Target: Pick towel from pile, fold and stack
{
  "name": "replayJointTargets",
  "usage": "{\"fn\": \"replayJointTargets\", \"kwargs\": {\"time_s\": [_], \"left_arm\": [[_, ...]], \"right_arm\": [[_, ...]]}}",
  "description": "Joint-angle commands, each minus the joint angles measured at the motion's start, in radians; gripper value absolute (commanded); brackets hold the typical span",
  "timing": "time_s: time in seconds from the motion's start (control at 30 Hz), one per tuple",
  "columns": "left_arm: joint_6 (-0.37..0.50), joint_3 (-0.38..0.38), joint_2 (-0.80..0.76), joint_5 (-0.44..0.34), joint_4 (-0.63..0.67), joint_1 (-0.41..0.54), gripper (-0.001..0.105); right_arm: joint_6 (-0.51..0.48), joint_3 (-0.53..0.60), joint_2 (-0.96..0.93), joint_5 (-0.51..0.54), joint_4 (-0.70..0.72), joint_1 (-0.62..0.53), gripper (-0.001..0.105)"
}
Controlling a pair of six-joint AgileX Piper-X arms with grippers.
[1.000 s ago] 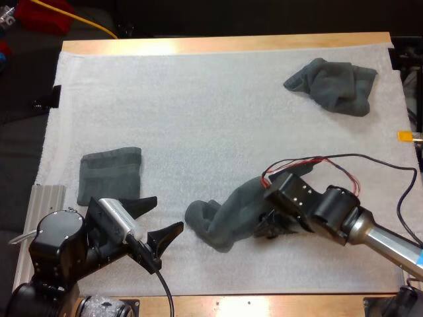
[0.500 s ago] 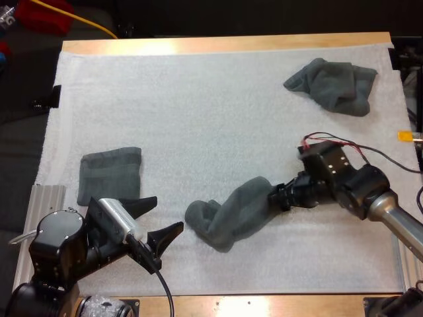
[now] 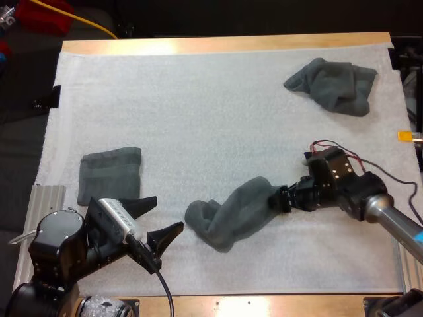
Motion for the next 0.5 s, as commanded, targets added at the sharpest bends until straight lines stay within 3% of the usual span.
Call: {"fn": "replayJointTargets", "kwargs": {"time_s": [0.0,0.27,0.47], "left_arm": [[-0.010,-0.008,-0.001,0.008,-0.004,-0.004,0.069],[-0.010,-0.008,-0.001,0.008,-0.004,-0.004,0.069],[-0.010,-0.008,-0.001,0.008,-0.004,-0.004,0.069]], "right_arm": [[0.013,0.000,0.028,-0.027,-0.027,-0.006,0.067],[0.051,0.000,0.156,-0.086,-0.079,-0.006,0.066],[0.056,0.000,0.196,-0.096,-0.088,-0.006,0.047]]}}
